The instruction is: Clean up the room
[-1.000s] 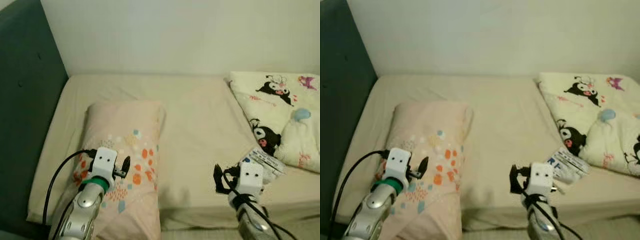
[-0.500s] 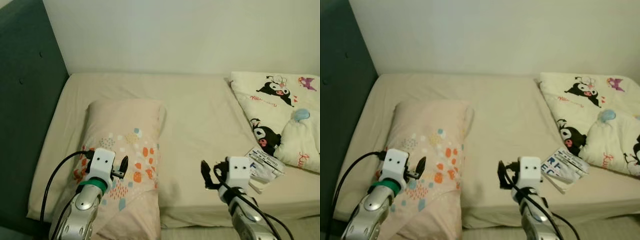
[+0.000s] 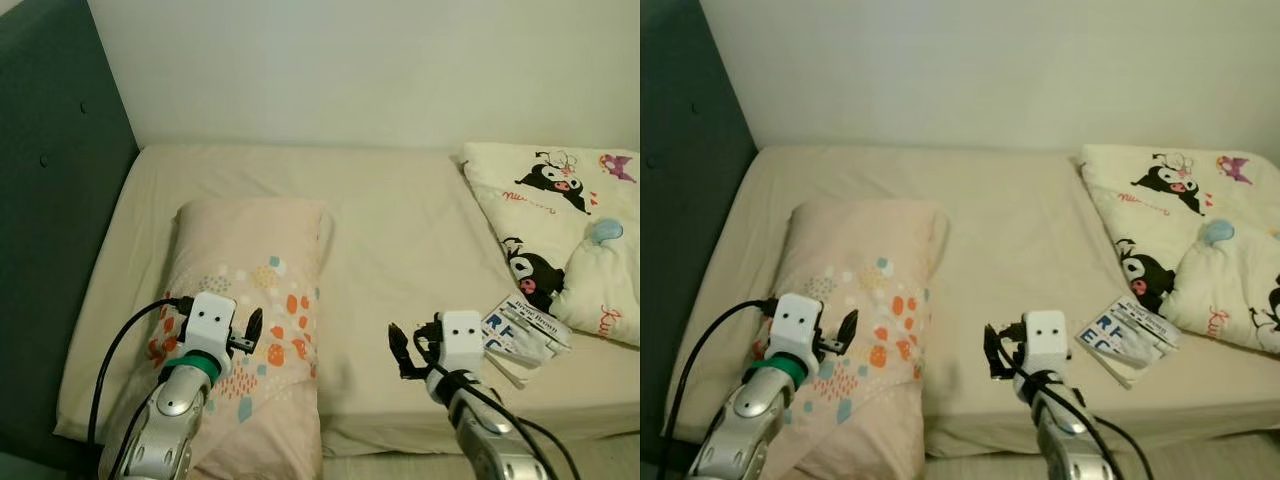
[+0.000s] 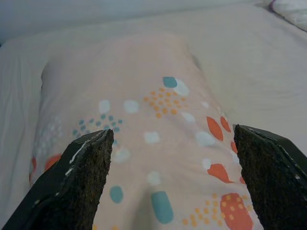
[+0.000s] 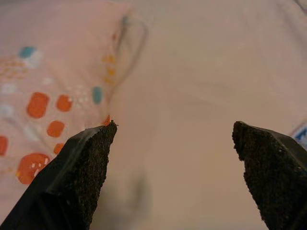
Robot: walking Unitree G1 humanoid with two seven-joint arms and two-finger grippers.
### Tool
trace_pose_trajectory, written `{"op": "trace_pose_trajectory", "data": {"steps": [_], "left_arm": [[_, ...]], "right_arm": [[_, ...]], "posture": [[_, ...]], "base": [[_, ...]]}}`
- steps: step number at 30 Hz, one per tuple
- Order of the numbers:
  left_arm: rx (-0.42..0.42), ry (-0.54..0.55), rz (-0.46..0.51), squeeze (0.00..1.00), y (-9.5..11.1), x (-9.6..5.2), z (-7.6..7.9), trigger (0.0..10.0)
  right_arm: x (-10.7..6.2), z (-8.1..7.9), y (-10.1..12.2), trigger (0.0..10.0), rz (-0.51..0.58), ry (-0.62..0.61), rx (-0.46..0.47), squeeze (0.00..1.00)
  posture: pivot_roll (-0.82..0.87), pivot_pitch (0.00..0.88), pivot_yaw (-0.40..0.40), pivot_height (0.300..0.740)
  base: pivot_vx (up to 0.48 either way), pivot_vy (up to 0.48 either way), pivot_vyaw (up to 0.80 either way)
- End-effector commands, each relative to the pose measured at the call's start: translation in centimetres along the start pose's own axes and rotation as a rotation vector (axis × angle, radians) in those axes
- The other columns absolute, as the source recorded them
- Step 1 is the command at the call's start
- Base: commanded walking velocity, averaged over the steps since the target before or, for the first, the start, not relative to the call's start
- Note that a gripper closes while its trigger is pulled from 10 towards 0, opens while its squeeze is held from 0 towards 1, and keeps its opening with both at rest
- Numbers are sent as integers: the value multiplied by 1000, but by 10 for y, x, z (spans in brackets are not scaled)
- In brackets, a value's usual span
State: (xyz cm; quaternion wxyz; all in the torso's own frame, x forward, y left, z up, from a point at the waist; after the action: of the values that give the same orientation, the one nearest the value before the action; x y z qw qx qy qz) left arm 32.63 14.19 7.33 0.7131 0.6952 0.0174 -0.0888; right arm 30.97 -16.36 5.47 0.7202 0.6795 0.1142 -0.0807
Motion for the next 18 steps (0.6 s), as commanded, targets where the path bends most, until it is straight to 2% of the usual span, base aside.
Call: {"op": "trace_pose_trajectory", "data": {"steps": [1, 6, 12, 18], "left_arm": [[1, 4, -30, 0, -8, 0, 1, 10000], [19, 2, -41, 0, -8, 2, 2, 10000], [26, -32, -49, 0, -7, 6, 5, 10000], [35, -15, -56, 0, -9, 7, 4, 10000]], "right_arm": [[0, 5, -6, 10000, -20, -35, 27, 0], [0, 9, -13, 10000, -35, -96, 81, 0], [1, 13, -18, 10000, -40, -152, 63, 0], [2, 19, -18, 10000, -39, -216, 24, 0]], "posture": [[87, 40, 2, 740], [102, 50, -2, 740], [98, 45, 7, 740], [93, 41, 14, 740]], "base": [[0, 0, 0], [0, 0, 0], [0, 0, 0], [0, 0, 0]]}}
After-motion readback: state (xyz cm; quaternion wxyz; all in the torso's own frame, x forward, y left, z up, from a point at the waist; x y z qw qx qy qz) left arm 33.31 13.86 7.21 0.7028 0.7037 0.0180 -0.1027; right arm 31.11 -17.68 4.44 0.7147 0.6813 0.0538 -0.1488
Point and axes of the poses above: a point about 5 cm out from each wrist's last joint towards the gripper, its own x axis pointing out of the wrist towards the gripper, its own y axis along the axis of the wrist's last joint, z = x × y, the point moved 4 cm from there along x, pointing out of the wrist towards the gripper, and after that the axes turned 8 degrees about -x, right-handed, at the moved point
